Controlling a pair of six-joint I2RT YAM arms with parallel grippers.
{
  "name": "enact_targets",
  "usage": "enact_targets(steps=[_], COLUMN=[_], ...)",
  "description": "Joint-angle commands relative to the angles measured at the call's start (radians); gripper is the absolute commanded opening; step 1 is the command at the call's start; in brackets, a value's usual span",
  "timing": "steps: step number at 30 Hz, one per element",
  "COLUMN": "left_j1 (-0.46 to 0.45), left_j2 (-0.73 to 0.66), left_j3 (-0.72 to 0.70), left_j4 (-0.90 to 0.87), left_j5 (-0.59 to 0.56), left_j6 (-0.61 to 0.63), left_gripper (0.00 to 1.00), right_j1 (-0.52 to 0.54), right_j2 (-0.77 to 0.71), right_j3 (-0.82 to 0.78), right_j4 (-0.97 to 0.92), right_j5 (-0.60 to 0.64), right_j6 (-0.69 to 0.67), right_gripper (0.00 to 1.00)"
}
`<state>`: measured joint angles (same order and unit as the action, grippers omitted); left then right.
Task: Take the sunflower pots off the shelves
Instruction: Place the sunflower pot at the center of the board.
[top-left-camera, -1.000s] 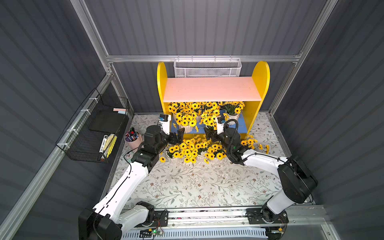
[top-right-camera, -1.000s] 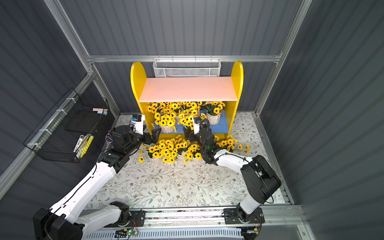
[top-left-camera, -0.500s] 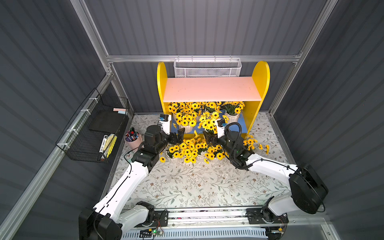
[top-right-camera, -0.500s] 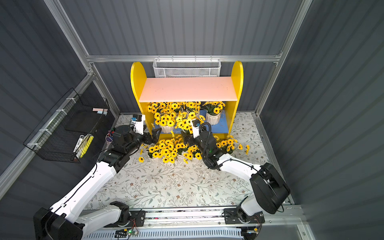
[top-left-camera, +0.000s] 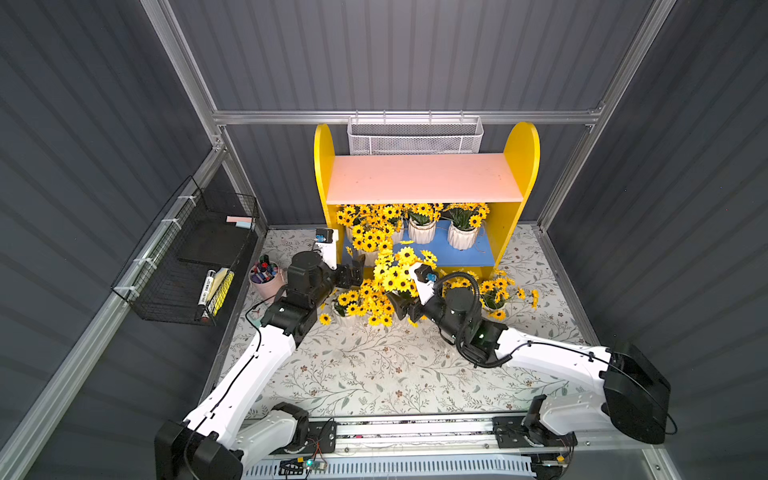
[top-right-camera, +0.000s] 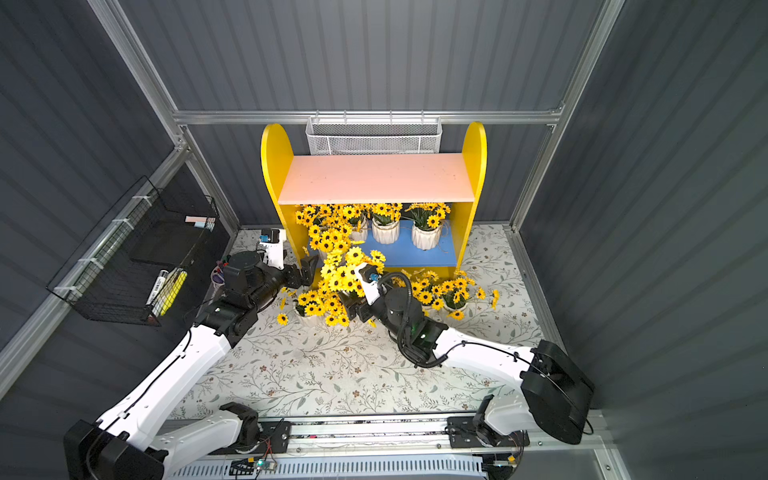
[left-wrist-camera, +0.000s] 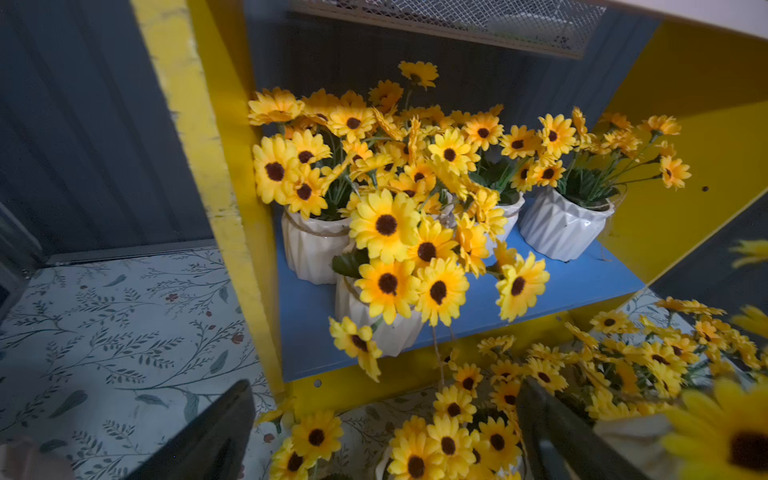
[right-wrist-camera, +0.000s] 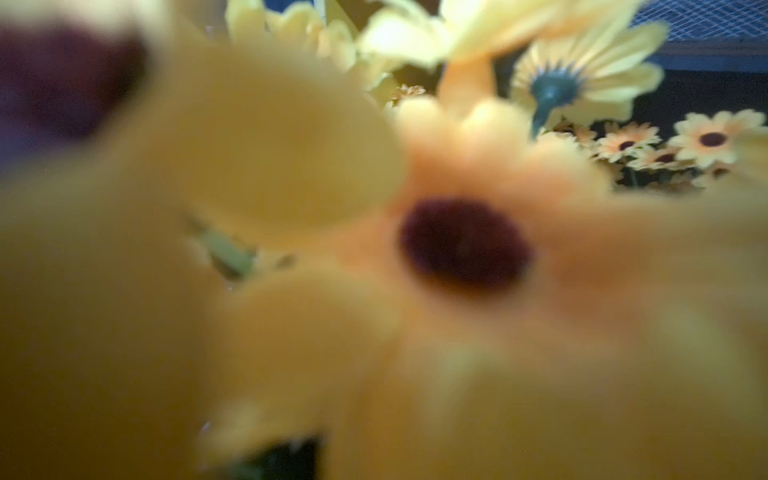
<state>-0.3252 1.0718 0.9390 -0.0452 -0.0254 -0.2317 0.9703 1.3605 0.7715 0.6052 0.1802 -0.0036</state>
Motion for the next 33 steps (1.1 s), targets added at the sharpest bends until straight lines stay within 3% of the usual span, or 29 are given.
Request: enact_targets(steps=[1, 7, 12, 16, 21, 33], left_j1=[0.002, 0.005, 0.006, 0.009, 0.009, 0.009], left_j2=[-0.042, -0.086, -0.099, -0.108, -0.107, -0.102], left_j3=[0.025, 0.033, 0.027, 0.023, 0.020, 0.019], left_j4=[-0.045, -0.068, -0.062, -0.058, -0.054, -0.048], left_j5=[-0.129, -0.255, -0.289, -0.301, -0.299, -0.281], left_j6=[0.039, 0.116, 0.141, 0.151, 0.152, 0.152], left_gripper=[0.99, 0.99, 0.99, 0.99, 0.99, 0.99], right_j1=[0.068, 0.192, 0.250, 0.257, 0.255, 0.187], right_j2=[-0.018, 0.058, 0.198, 0.377, 0.646, 0.888], right_j3=[-0.012, -0.036, -0.021, 0.007, 0.064, 0.184], right_j4=[0.123, 0.174, 0.308, 0.468, 0.786, 0.792], right_j5=[0.018, -0.006, -0.087, -0.156, -0.104, -0.145], right_j6=[-0.028, 0.002, 0.015, 0.035, 0.033, 0.081], right_gripper=[0.22, 0.22, 0.22, 0.22, 0.26, 0.28])
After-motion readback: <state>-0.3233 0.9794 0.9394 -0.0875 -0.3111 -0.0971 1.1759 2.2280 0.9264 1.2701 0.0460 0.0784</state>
